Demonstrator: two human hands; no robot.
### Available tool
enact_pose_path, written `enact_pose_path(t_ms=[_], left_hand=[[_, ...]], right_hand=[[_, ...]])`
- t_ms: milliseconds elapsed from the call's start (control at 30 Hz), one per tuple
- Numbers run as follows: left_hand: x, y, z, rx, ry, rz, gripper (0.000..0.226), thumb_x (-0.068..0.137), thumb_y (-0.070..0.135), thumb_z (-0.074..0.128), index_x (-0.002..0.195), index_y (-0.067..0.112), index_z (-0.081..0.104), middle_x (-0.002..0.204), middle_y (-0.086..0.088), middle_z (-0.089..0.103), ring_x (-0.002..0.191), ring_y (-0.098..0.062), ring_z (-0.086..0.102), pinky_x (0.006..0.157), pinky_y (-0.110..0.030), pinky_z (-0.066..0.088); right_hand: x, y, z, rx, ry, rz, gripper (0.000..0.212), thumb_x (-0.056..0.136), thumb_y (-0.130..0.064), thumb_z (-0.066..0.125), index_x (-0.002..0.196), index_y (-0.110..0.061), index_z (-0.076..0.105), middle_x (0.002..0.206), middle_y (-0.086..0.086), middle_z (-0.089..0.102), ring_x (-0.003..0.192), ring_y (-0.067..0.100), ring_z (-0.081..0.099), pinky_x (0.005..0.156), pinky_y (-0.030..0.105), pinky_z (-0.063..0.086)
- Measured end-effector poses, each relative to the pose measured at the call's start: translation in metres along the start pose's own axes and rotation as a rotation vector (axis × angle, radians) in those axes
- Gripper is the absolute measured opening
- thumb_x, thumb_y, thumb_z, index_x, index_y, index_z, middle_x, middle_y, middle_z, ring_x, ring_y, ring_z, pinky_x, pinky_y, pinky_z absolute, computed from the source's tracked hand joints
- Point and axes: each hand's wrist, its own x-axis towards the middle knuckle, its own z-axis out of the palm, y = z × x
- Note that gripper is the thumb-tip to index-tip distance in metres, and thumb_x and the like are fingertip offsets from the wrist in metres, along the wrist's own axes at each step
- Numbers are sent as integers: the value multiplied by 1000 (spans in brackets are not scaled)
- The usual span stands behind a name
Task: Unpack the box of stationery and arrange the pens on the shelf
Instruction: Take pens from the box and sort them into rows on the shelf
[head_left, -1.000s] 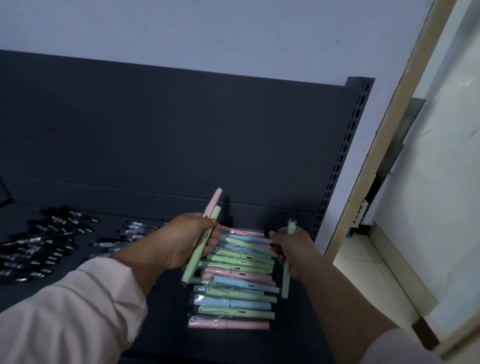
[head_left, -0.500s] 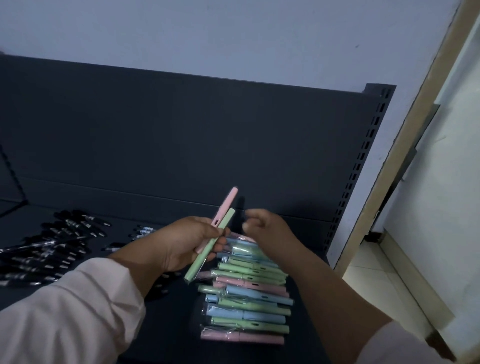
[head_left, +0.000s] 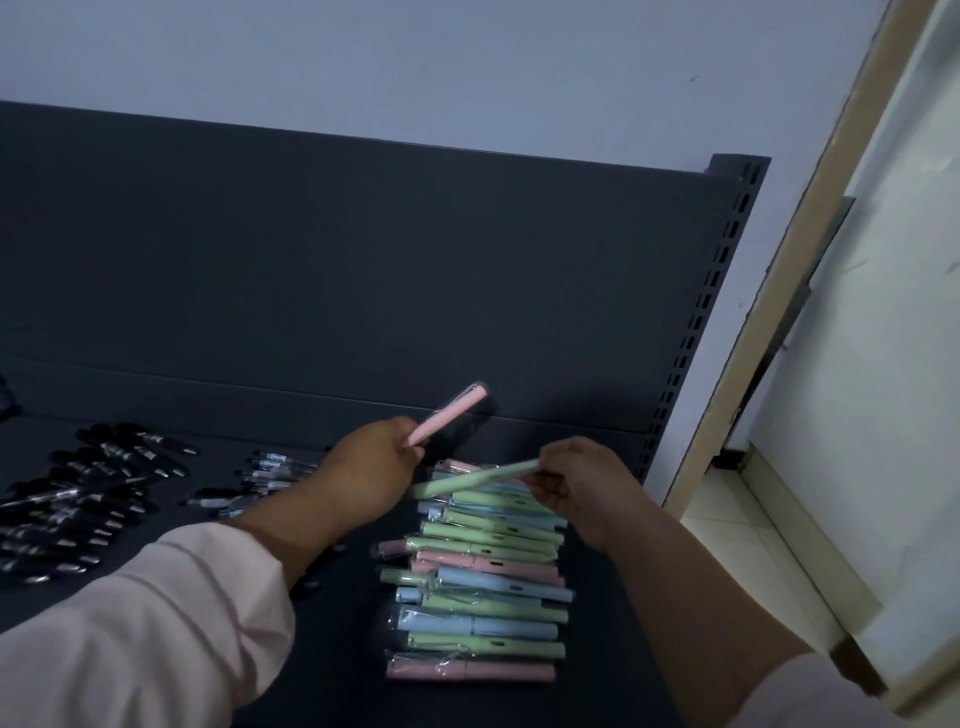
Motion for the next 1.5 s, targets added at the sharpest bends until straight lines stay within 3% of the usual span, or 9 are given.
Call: enact_pose_path(t_ms=[133,333,467,700,900,1067,1200,1333,1500], left_hand=[[-1,7,9,98,-20,97,24,96,41,44,84,22,52,71,1,55,62,-14,53,55,-26,39],[0,6,32,420,-52,311,20,94,32,48,106,21,59,89,1,40,99,-23,47,87,-31,42],[-4,5,48,433,-74,348,23,89,25,55,112,27,61,93,6,38,107,-19,45,91,-25,39],[-7,-4,62,311,6,310,23,83,19,66,106,24,67,92,5,43,103,-20,48,93,-31,41],[-9,-4,59,496,-44,195,38,84,39,60,122,37,56,119,6,48,120,-17,38,100,-31,28],[-11,-8,53,566,-46,290,21,83,30,57,103,28,65,107,7,62,108,-18,53,88,-26,39],[-12,2,42,364,-3,306,18,85,19,59,98,27,69,92,5,60,92,-16,56,79,-26,44],[-14,17,25,53,62,244,13,80,14,68,86,25,65,67,10,58,59,-4,52,56,-20,40],[-15,31,26,-464,79,46,38,77,19,77,100,24,48,91,-1,60,80,-16,61,72,-33,52]], right_hand=[[3,13,-14,-304,72,-26,9,89,-1,57,90,-8,62,87,8,60,76,16,55,62,23,45],[1,14,-31,-383,176,-131,14,92,-6,52,98,-14,62,90,2,59,74,8,50,57,19,38],[3,17,-40,-440,230,-214,16,93,-7,50,101,-16,61,85,-5,57,71,5,50,54,18,37],[7,28,-33,-562,74,-334,15,94,-11,51,100,-17,63,88,-10,60,75,1,54,61,14,41],[11,37,-22,-710,-1,-343,21,94,-15,51,110,-17,63,108,-3,63,87,9,59,67,17,45],[5,36,-19,-882,-65,-361,21,89,-14,59,109,-19,64,108,-4,63,100,12,59,87,24,46],[-8,25,-5,-947,-168,-455,22,87,-17,64,108,-21,67,97,-14,58,94,4,54,79,17,38],[-20,13,13,-906,-290,-485,15,85,-16,66,96,-26,67,85,-3,64,72,8,56,66,22,44],[-22,0,24,-469,-177,-361,9,86,-7,66,92,-12,61,84,5,64,73,13,61,66,23,51]])
